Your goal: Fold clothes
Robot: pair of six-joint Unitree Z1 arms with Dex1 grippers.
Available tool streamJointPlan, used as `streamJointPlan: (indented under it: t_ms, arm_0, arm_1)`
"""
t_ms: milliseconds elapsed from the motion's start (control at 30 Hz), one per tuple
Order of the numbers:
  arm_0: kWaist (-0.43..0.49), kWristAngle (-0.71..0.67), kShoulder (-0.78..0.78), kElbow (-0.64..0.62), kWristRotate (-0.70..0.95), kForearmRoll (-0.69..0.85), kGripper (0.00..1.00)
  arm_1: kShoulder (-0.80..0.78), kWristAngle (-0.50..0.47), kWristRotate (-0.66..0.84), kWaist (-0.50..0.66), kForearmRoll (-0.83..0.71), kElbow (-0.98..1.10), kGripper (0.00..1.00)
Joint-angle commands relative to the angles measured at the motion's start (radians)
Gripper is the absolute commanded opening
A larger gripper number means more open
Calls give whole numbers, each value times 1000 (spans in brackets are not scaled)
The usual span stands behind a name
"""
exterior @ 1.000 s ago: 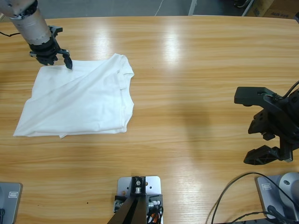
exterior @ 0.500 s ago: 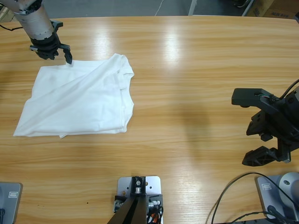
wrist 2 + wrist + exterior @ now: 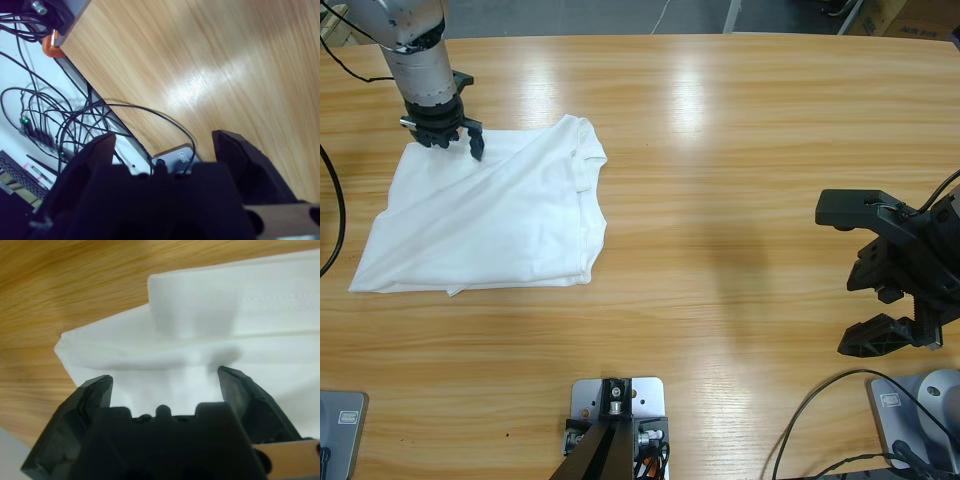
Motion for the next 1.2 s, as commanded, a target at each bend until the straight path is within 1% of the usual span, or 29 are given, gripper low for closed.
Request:
streamJointPlan:
  t_ms: [33, 133, 367, 533, 733, 1200]
  arm_0:
    - [-8, 13, 72, -1, -8, 12, 0]
    - [0, 12, 76, -2, -8, 10, 0]
    - [47, 8, 108, -3, -14, 14, 0]
    - [89, 8, 103, -4, -15, 17, 0]
    - [83, -12, 22, -10, -11, 15, 0]
    - [103, -7, -56, 4, -12, 15, 0]
  arm_1:
    - [28, 14, -5, -12, 6, 26, 784]
    - [28, 15, -5, -12, 6, 26, 784]
    - [25, 15, -5, -12, 8, 24, 784]
    - [23, 14, -5, -12, 8, 25, 784]
    - [22, 14, -5, -12, 8, 24, 784]
    - [12, 14, -5, -12, 8, 27, 784]
